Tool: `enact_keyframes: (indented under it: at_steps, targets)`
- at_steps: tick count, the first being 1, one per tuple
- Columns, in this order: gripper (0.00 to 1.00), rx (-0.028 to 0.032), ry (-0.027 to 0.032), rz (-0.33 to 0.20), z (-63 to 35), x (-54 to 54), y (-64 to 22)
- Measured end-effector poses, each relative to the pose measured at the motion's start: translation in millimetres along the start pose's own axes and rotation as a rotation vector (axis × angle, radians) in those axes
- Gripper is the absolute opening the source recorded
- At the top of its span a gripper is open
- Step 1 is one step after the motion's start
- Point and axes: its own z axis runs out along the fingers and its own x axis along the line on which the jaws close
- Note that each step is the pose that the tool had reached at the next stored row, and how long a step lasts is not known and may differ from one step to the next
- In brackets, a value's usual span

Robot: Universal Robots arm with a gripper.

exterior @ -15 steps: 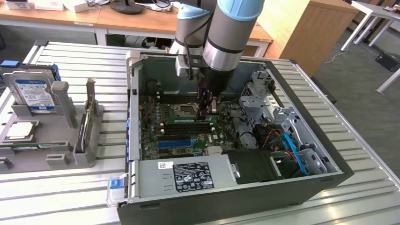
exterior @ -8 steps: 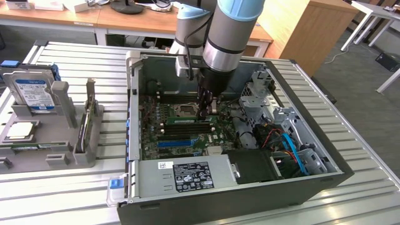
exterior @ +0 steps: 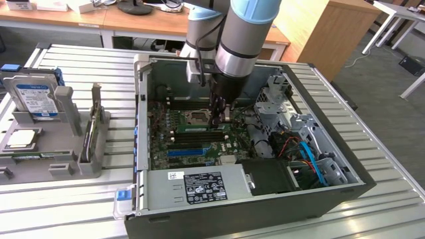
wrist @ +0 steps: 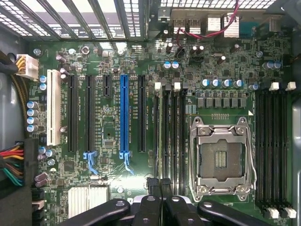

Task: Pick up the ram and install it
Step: 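Insert the ram into the slot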

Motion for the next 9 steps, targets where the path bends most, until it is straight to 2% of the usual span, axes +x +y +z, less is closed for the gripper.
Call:
enact_keyframes:
  at_steps: [9]
  targets:
    - [0.12,0.0001,-0.0001,0.0,4.7,0.1,-0.1]
